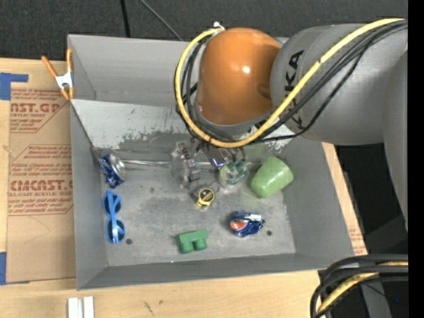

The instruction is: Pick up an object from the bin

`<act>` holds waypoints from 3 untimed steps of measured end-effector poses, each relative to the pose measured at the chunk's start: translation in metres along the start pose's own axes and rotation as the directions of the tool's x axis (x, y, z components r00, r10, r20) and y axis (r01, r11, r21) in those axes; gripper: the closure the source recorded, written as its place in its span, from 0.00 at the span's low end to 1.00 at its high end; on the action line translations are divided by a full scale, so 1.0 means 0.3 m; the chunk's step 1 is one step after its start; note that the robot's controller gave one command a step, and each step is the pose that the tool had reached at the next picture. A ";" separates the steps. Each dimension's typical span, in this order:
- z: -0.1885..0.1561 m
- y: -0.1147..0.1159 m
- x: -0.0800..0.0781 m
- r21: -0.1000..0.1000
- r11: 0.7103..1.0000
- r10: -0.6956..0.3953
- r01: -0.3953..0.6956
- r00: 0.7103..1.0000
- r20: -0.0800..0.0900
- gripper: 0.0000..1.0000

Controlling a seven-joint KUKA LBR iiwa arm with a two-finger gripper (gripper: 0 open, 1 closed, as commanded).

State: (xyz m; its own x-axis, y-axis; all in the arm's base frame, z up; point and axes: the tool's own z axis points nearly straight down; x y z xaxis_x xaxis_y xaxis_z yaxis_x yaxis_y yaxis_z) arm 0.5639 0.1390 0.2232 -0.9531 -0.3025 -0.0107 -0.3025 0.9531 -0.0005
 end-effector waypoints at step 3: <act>0.419 -0.114 0.271 -0.005 0.957 -0.289 0.288 0.957 -0.014 0.00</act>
Offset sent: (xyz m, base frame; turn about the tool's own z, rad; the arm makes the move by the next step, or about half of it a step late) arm -0.0343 -0.0215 -0.0794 -0.0063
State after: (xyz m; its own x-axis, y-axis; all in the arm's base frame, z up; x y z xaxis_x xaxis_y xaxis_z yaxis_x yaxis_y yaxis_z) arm 0.4981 0.0820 0.0967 -0.8253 -0.5647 0.0037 -0.5647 0.8253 0.0015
